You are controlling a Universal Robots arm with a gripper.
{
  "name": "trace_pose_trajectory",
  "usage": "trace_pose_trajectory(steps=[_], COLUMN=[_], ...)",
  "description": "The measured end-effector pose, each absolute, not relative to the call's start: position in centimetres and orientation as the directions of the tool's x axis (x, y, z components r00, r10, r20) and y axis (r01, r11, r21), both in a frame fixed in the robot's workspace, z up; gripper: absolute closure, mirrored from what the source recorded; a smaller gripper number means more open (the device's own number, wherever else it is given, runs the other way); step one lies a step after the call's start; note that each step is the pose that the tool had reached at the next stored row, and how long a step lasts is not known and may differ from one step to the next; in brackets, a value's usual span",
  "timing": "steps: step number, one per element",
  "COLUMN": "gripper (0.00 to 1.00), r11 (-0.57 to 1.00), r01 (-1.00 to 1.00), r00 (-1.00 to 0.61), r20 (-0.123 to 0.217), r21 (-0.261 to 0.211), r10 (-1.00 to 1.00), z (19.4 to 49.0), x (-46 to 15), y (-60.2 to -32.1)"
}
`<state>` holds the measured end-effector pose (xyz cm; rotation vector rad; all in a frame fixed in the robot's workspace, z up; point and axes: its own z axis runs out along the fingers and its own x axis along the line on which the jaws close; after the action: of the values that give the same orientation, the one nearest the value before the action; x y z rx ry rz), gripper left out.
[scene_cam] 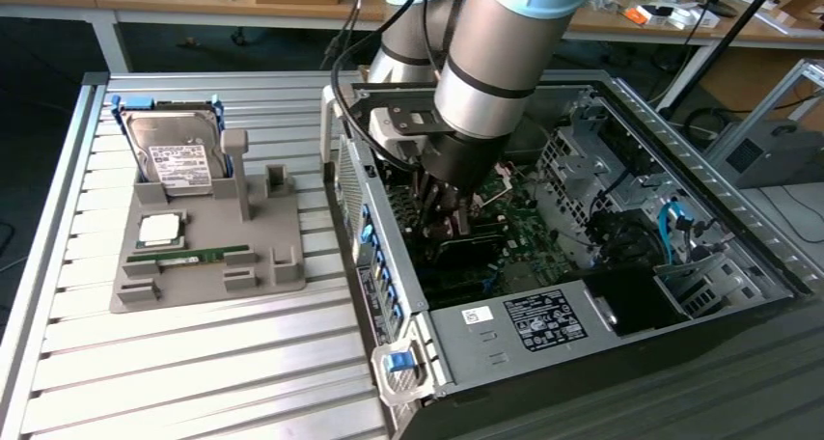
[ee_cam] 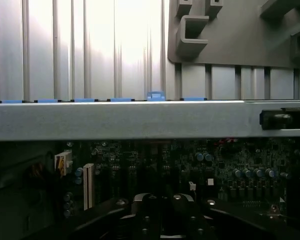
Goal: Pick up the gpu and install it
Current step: 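Press down on the gpu until it lock into place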
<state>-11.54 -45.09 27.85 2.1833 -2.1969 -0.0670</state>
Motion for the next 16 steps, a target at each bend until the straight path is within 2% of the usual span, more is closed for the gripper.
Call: trace_pose_trajectory(steps=[16], gripper=[0.89], r11=[0.006], r01=[-0.998], r00=[-0.006], r20=[0.001], r21=[0.062], r10=[-1.0], z=[26.86], x=[-11.25], y=[-45.09])
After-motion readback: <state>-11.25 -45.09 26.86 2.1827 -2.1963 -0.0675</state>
